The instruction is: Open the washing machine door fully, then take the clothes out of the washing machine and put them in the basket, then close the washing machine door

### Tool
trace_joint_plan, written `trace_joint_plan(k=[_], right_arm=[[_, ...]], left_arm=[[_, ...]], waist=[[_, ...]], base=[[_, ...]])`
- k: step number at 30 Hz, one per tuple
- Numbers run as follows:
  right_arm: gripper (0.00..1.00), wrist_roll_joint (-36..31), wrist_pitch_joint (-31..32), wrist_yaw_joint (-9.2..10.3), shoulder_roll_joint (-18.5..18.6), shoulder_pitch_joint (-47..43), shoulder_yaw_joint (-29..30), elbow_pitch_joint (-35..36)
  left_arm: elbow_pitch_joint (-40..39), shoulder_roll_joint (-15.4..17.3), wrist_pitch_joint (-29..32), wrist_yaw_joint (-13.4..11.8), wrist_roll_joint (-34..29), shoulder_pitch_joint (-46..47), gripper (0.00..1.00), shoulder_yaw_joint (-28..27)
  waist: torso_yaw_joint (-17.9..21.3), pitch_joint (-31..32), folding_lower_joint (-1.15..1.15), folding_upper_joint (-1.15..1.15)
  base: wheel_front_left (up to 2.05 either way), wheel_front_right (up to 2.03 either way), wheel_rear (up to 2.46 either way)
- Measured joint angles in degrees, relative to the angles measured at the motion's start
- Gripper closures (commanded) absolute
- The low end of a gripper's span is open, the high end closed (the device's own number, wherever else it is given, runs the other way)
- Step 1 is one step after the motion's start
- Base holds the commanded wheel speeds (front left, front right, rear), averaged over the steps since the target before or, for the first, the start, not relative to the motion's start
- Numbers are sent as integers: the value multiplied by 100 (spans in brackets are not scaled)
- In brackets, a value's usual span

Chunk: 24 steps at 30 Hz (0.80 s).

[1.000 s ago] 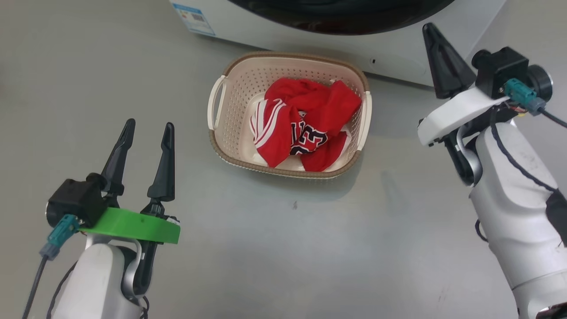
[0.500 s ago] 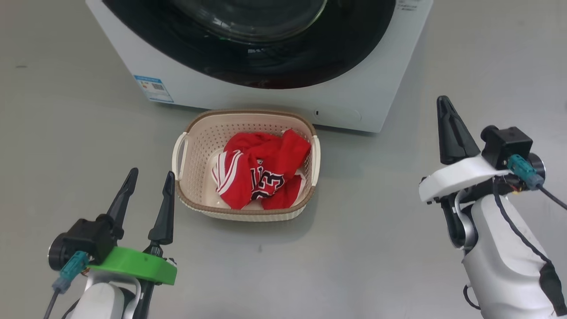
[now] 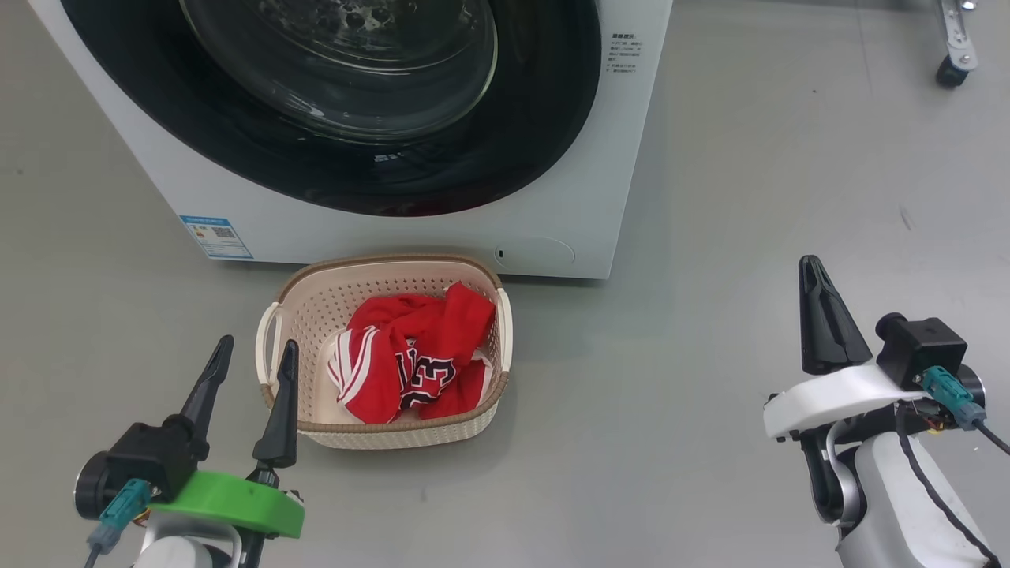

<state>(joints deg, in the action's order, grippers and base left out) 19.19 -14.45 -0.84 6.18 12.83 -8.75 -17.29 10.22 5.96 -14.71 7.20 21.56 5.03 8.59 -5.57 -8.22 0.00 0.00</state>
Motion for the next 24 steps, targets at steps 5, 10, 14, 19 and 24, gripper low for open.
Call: trace_joint_plan(k=[5, 10, 14, 19, 24], right_arm=[[100, 0, 0, 52, -49, -322, 107, 225], [0, 3, 0, 56, -102, -668, 163, 392], [0, -12, 0, 56, -119, -788, 167, 503], [0, -21, 0, 56, -147, -891, 171, 631], [0, -52, 0, 54, -166, -1004, 171, 730]], left_arm=[[-23, -3, 0, 15, -32, -18, 0, -75], [-36, -13, 0, 15, -121, -78, 0, -152], [-34, -21, 0, 15, -143, -127, 0, -244], [-27, -21, 0, 15, -160, -162, 0, -328], [16, -63, 0, 15, -172, -188, 0, -439]], waist=[[127, 94, 0, 0], [186, 163, 0, 0], [211, 179, 0, 0], [246, 185, 0, 0], [261, 183, 0, 0]], base=[[0, 0, 0], [0, 0, 0], [0, 0, 0], [0, 0, 0], [0, 0, 0]])
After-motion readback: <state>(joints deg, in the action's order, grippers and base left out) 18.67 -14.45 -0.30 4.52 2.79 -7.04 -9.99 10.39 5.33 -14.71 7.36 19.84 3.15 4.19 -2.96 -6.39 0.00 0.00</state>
